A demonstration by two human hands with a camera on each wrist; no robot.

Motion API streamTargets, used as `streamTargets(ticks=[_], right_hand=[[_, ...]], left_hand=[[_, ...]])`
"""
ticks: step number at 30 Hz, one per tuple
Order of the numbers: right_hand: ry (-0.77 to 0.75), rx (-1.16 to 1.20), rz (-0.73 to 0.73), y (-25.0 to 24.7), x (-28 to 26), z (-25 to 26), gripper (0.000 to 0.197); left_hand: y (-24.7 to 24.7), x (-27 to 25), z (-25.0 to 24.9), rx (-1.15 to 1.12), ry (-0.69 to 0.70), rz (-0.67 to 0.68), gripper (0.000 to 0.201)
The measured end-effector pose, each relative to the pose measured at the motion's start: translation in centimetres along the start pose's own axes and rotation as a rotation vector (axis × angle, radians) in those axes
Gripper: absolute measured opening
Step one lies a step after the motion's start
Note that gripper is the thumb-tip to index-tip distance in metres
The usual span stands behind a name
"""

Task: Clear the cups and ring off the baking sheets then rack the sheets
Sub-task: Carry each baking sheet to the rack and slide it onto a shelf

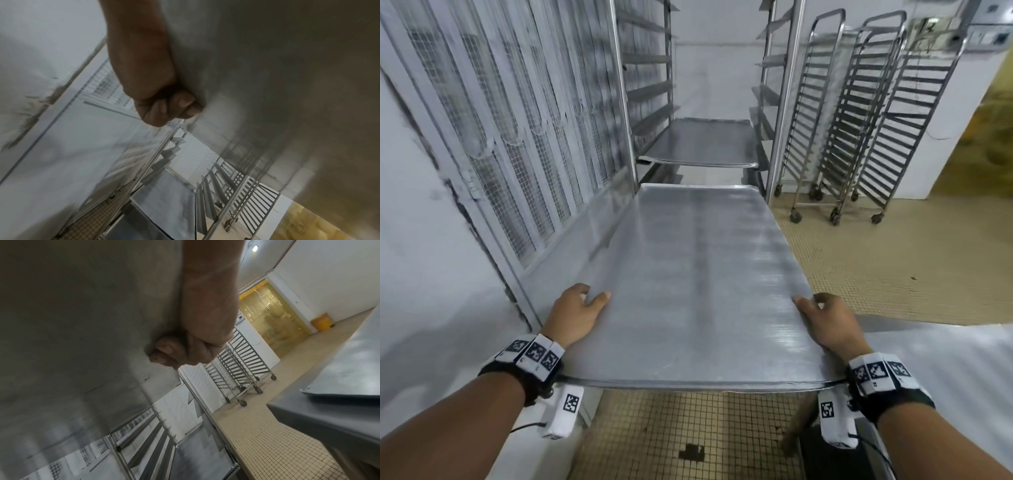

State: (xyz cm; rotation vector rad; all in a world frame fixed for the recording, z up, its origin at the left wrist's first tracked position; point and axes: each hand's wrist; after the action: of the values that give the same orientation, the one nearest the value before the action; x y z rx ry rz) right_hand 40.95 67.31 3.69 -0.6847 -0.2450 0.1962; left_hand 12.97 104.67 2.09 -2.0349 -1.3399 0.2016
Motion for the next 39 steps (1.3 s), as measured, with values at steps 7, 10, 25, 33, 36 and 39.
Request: streamTargets(ticks=[7,10,25,33,36,39], right_hand=[[0.028,-0.031,-0.063,5.5,3.2,4.4,0.053],[0.032,-0.052,-0.085,7.5,4.6,5.1,0.052],[0.09,-0.046,-0.047,15.5,18.3,3.9,0.046],[0.092,-0.05,-0.024,17.1,26.8,3.2,0.047],[0.082,-0.067,-0.011,17.4,28.7,3.2,0.047],[0.091,-0.045,-0.013,18.1,30.1,3.1,0.049]], left_hand=[[1.4,9.6,2.0,0.003,0.013,0.056,0.029],[2.2,12.3,2.2,0.044,0.041,0.07,0.027],[11.5,25.2,2.9,0.117,-0.011,0.12,0.072],[17.3,30.0,0.7,0.1,-0.032,0.085,0.058],[18.5,31.1,-0.1,0.09,-0.032,0.081,0.053],[19.3,32.2,-0.5,0.104,-0.029,0.087,0.053]])
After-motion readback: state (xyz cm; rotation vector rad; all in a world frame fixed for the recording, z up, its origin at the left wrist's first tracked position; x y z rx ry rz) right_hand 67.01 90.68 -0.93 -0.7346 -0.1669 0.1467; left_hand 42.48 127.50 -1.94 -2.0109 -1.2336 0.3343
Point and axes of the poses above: each hand's wrist, its own x-axis towards the middle knuckle, its own y-axis out of the palm, z = x × y, and after that the axes turned 11 degrees about -z, right-handed
